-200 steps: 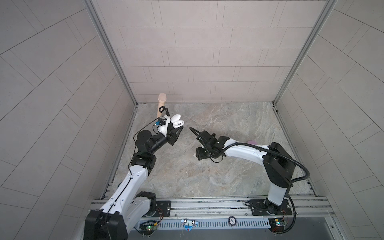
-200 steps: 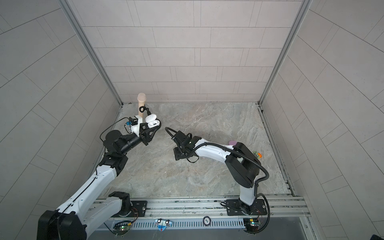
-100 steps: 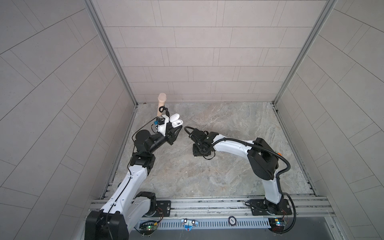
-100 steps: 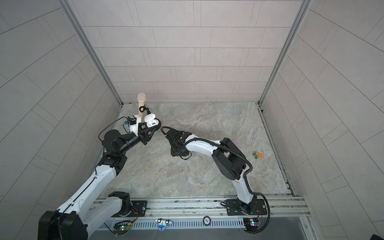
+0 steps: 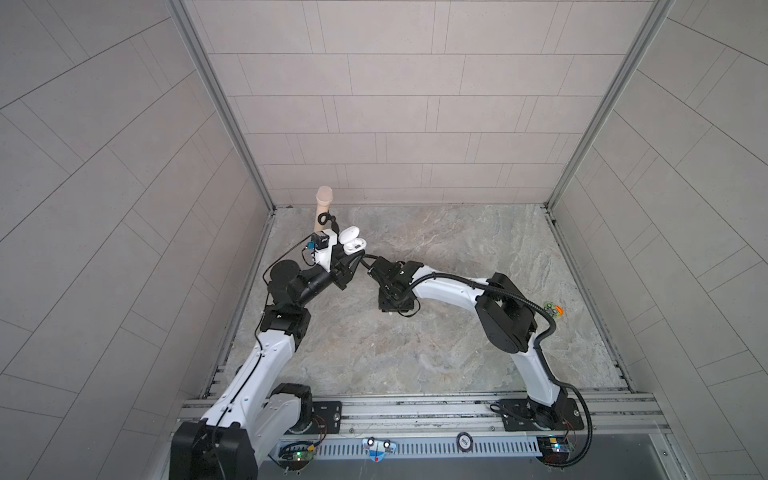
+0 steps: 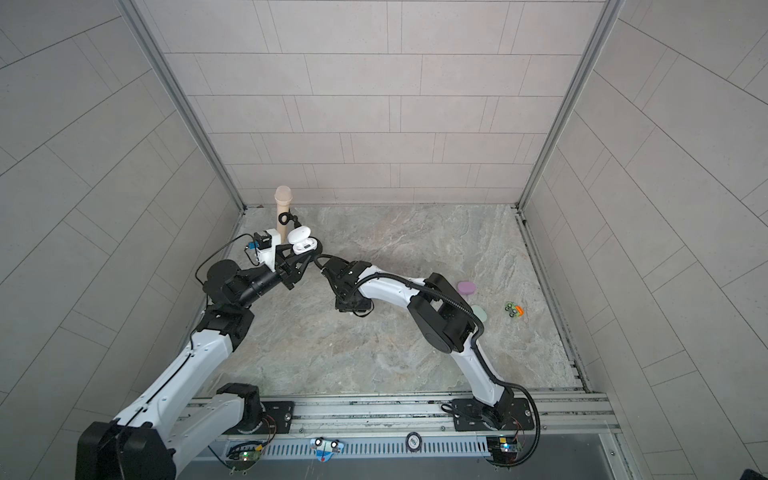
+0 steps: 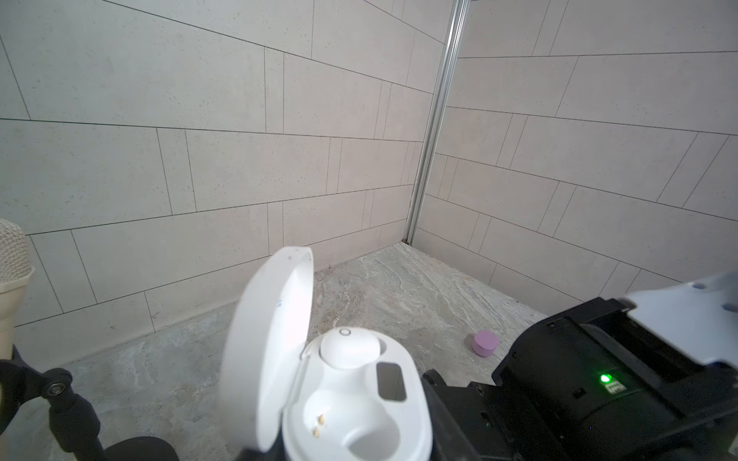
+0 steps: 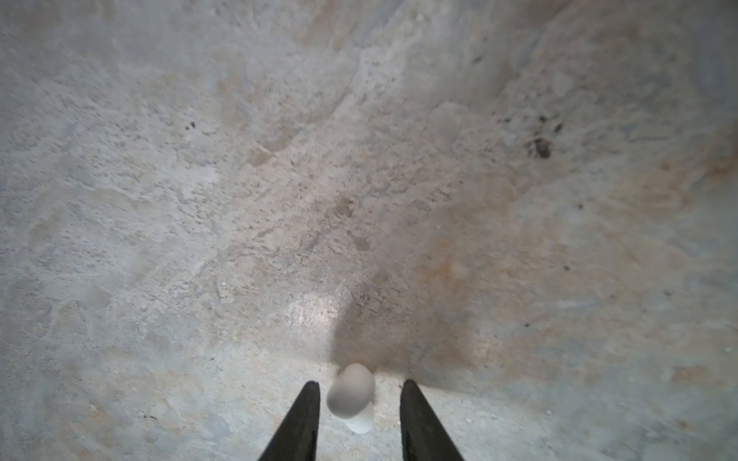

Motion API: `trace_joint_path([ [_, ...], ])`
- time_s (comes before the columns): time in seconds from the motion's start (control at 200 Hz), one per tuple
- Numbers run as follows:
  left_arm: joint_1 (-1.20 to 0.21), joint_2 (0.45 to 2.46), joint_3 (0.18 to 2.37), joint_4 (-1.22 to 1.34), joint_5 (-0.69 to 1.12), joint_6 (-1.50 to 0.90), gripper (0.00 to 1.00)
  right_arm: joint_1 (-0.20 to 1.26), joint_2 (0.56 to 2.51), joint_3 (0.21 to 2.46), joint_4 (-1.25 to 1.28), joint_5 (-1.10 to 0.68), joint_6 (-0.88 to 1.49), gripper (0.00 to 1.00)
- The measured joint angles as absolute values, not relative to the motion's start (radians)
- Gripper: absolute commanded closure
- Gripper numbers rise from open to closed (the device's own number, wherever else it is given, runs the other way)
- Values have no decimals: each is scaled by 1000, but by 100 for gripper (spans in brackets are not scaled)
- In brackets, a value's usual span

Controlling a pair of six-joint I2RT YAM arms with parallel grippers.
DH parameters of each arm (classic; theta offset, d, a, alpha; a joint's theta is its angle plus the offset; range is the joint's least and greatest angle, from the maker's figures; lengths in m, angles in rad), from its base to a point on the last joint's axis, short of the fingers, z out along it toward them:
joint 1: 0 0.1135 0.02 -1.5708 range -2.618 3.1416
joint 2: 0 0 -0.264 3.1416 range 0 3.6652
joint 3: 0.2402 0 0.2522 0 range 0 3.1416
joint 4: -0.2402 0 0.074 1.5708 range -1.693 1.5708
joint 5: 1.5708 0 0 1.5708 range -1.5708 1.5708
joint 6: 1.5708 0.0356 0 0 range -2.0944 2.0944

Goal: Insert wireless bluetooth earbuds into charging case
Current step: Pick up the wireless bluetooth earbud from the center of the table.

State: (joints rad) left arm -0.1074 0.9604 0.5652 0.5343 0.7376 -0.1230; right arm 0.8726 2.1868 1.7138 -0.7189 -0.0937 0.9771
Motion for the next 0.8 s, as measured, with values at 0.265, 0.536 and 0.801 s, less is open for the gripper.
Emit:
trace_joint_path([
  [0.265, -107, 960, 565, 541, 738, -126, 81, 873, 2219, 1749, -759, -100, 977, 63],
  [0.536, -107, 959, 564, 542, 738, -127, 81, 873, 2246, 1794, -797, -111, 970, 69],
  [0.801, -107, 958, 564, 542, 738, -127, 81, 873, 2248, 1800, -848, -110, 943, 80],
])
